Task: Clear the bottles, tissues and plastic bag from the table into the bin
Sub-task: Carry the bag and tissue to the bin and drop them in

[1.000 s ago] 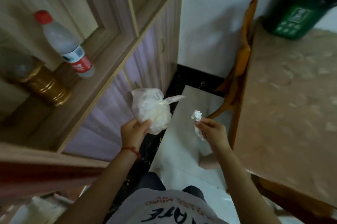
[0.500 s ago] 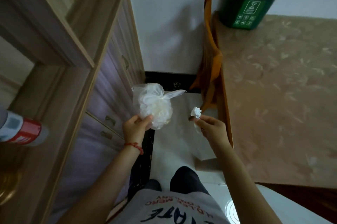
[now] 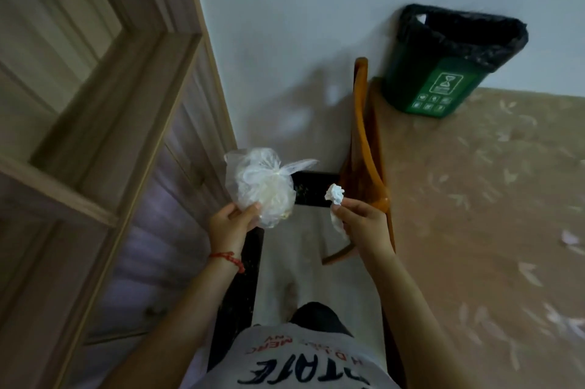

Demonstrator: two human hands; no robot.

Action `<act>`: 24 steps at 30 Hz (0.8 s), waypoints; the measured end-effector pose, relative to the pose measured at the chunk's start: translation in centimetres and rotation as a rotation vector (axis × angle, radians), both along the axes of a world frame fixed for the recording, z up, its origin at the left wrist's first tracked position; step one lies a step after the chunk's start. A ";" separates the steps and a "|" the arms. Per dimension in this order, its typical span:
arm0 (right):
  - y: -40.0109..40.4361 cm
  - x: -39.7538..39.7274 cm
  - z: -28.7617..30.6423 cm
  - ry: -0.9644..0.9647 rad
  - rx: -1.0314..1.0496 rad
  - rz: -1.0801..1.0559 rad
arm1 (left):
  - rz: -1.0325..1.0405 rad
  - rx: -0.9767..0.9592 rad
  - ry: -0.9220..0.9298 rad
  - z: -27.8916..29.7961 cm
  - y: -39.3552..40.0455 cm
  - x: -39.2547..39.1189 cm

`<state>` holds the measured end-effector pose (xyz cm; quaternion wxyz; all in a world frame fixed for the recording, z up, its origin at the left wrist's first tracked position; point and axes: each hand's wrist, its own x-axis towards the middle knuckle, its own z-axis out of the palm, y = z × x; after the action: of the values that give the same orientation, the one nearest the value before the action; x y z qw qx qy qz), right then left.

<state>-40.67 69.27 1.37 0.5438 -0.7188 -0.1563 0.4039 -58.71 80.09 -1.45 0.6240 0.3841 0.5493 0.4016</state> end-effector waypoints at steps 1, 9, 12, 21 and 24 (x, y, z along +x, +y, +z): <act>1.5 1.0 0.3 0.007 0.007 0.000 | 0.003 0.000 -0.005 0.2 1.3 0.9; 10.9 6.7 2.0 -0.017 0.026 0.032 | 0.007 0.021 -0.041 1.3 10.5 6.5; 14.1 8.3 2.0 0.002 0.021 0.001 | -0.019 0.011 -0.041 1.5 14.2 8.8; 23.6 13.6 2.4 0.024 0.057 -0.168 | -0.170 0.010 -0.035 1.7 26.6 16.3; 26.1 15.0 2.5 0.014 0.071 -0.251 | -0.233 0.029 -0.006 2.1 29.8 18.7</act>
<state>-25.71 95.38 3.91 0.6162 -0.7103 -0.0754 0.3318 -39.97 109.90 0.67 0.6627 0.4531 0.4930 0.3353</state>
